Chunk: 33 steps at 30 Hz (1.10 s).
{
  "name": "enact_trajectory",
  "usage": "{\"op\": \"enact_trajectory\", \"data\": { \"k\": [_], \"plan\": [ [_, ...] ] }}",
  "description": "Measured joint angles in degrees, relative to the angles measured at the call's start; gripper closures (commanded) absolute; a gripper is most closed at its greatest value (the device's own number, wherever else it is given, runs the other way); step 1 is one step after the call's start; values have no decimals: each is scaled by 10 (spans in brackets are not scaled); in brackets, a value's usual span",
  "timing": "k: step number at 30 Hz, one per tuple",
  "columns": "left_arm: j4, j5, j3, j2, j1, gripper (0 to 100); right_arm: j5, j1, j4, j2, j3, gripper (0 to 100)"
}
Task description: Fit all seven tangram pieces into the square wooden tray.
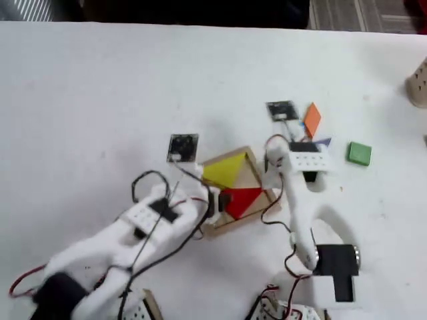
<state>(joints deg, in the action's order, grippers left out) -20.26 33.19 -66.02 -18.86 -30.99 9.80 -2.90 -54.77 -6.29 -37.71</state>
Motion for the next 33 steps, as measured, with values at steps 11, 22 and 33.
{"op": "enact_trajectory", "data": {
  "k": [11, 22, 33],
  "plan": [
    [-114, 48, 203, 186, 14, 762, 1, 18, -8, -30, 0, 981],
    [-116, 49, 208, 193, 14, 762, 75, -6, 11, -30, -9, 981],
    [-116, 38, 208, 193, -20, 745, 93, -22, 41, -30, -25, 981]
  ]
}}
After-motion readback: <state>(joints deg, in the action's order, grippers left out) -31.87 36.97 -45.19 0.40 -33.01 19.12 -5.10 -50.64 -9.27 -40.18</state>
